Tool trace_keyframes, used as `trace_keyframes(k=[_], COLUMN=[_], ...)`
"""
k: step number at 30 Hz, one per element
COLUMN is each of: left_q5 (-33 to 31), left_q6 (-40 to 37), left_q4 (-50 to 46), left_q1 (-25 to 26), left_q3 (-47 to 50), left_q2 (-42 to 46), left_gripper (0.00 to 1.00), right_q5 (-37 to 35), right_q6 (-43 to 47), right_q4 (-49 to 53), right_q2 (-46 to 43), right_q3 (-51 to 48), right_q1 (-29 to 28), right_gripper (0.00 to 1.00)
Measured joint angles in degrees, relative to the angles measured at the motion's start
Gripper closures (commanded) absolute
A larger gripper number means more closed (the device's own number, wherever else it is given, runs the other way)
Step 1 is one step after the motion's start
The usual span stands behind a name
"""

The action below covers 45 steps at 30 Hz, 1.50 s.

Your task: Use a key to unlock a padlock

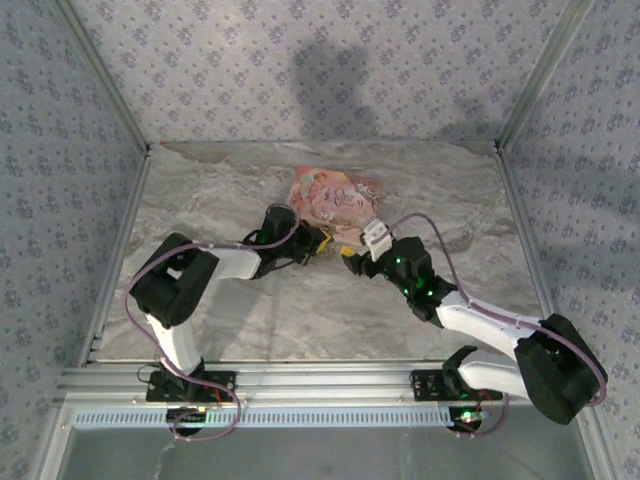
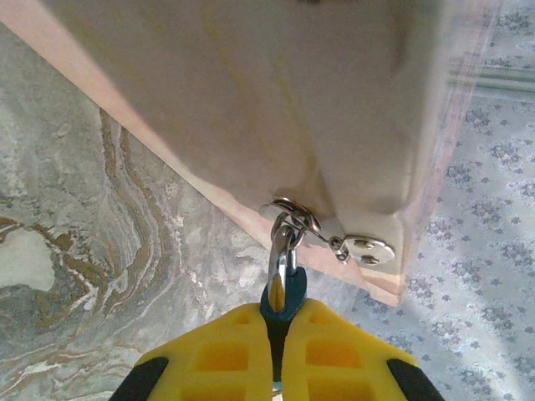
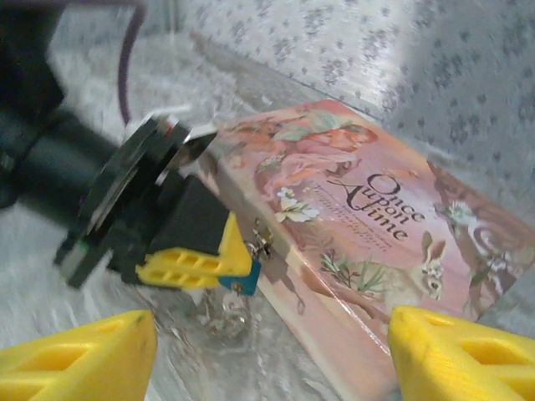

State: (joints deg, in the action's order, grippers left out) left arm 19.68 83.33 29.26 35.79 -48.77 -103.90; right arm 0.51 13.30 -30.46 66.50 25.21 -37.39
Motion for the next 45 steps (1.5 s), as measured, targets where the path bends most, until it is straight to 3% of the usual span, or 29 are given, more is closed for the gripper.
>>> trace_keyframes(k=[6,12,16,26,37,45], left_q5=[0.02,0.02,0.02,0.02,0.02,0.02], left_q6=[1.84,2.91,3.34,3.34,3.37,3.34], left_q4=[-1.22,-1.25,-1.25,-1.27,-1.29,-1.42], left_q1=[0.00,0.04,0.37,0.72,0.72,0.72], left_q3=[0.00,0.00,0.00,0.00,0.00,0.00], left_q2=[1.14,1.49,1.49,1.49,1.49,1.49], left_gripper=[1.00,1.00,1.00,1.00,1.00,1.00], right_q5=[-2.64,-4.55,-5.11,-4.35,-3.96,-3.98], right_q6=[20.17,28.37,30.23,31.15,30.91,30.64], right_q4=[3.04,3.28,2.75,-3.19,-6.34,-7.56], right_q2=[0.37,5.07,10.43,20.48,24.44,26.14], right_q3=[0.00,0.15,1.62,6.82,7.85,8.33], right_q1=[-1.68,-3.30,-3.80,-3.74,-3.10,-2.99], right_gripper=[0.25,0.25,0.27,0.45,0.71,0.82])
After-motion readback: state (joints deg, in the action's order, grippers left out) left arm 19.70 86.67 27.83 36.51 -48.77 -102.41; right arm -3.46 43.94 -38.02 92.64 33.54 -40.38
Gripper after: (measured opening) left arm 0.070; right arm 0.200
